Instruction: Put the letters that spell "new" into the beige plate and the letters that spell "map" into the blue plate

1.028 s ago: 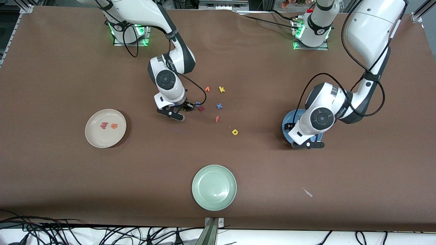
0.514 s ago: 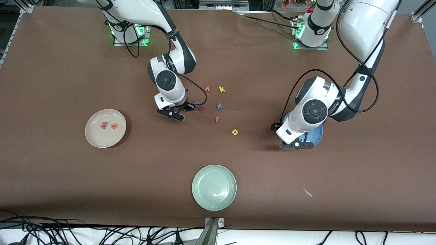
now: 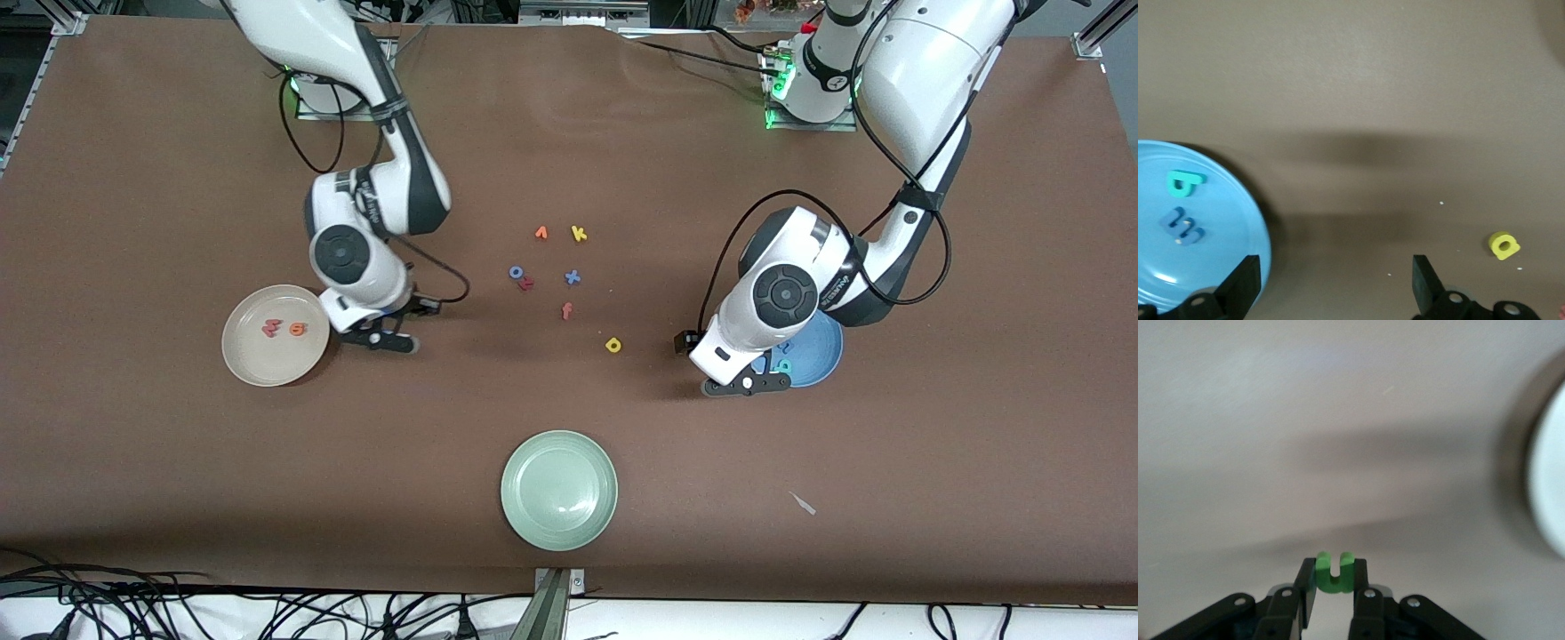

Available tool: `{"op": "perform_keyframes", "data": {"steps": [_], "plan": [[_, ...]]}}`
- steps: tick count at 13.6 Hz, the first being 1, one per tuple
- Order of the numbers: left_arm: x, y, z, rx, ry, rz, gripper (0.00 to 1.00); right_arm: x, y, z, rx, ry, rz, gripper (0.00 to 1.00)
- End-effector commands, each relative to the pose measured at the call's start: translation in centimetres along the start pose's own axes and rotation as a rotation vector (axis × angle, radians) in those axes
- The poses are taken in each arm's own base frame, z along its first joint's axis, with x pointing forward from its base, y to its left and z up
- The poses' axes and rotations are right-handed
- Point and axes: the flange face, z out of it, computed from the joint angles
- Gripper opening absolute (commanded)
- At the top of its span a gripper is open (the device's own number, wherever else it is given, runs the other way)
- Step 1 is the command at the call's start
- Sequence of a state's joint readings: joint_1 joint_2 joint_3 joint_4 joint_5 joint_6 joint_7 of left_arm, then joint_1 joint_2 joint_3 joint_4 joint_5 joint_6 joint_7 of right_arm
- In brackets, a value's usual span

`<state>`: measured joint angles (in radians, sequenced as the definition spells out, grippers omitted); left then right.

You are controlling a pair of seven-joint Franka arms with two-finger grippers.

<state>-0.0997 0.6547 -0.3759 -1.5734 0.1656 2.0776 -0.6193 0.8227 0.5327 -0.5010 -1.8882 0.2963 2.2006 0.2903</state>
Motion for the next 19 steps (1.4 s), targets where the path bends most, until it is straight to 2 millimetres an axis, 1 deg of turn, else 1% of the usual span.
{"op": "perform_keyframes", "data": {"steps": [1, 2, 3, 4, 5, 6, 7, 8, 9, 11, 12, 13, 14, 15, 17, 19], "plan": [[0.4, 2.7, 0.4, -0.055, -0.027, -0.050, 1.00, 2.8, 6.1, -0.1, -0.023, -0.010, -0.091, 0.01], [0.4, 3.5, 0.2, -0.062, -0.021, -0.069, 1.00, 3.6, 8.5, 0.1, -0.037, -0.011, -0.102, 0.01], [0.7, 3.7, 0.1, -0.068, -0.018, -0.087, 1.00, 4.2, 10.1, 0.2, -0.036, -0.014, -0.100, 0.01], [0.7, 3.8, 0.5, -0.067, -0.023, -0.090, 1.00, 4.6, 11.2, 0.4, -0.044, -0.016, -0.121, 0.01], [0.2, 4.7, 0.9, -0.065, -0.026, -0.092, 1.00, 5.6, 12.7, 0.5, -0.069, -0.011, -0.150, 0.01], [-0.1, 5.6, 1.1, -0.070, -0.022, -0.110, 1.00, 6.7, 14.6, 0.6, -0.075, -0.009, -0.144, 0.01], [0.1, 5.9, 1.3, -0.075, -0.019, -0.122, 1.00, 6.9, 15.5, 1.3, -0.081, -0.019, -0.140, 0.06], [0.1, 5.9, 1.4, -0.075, -0.020, -0.120, 1.00, 7.0, 15.7, 1.6, -0.079, -0.022, -0.132, 0.49], [0.1, 5.9, 1.4, -0.074, -0.019, -0.120, 1.00, 7.0, 15.8, 1.6, -0.077, -0.023, -0.121, 0.99], [0.1, 6.0, 2.1, -0.073, -0.026, -0.121, 1.00, 7.1, 15.3, 0.6, -0.064, -0.015, -0.124, 1.00], [0.3, 6.0, 2.3, -0.083, -0.020, -0.124, 1.00, 7.1, 15.0, 0.1, -0.060, -0.042, -0.126, 1.00], [0.2, 6.5, 2.7, -0.095, -0.014, -0.146, 1.00, 7.3, 14.5, -1.1, -0.057, -0.067, -0.130, 1.00], [-0.5, 7.8, 2.8, -0.099, -0.006, -0.187, 1.00, 7.5, 14.0, -2.5, -0.053, -0.093, -0.138, 1.00], [-0.6, 8.3, 3.0, -0.109, 0.001, -0.221, 0.99, 7.5, 13.3, -3.9, -0.051, -0.126, -0.144, 1.00], [-1.3, 9.6, 3.8, -0.119, 0.009, -0.240, 0.99, 7.1, 11.8, -6.3, -0.047, -0.187, -0.159, 1.00], [-1.6, 10.5, 4.6, -0.133, 0.017, -0.263, 0.99, 6.2, 10.7, -8.1, -0.040, -0.216, -0.179, 1.00]]}}
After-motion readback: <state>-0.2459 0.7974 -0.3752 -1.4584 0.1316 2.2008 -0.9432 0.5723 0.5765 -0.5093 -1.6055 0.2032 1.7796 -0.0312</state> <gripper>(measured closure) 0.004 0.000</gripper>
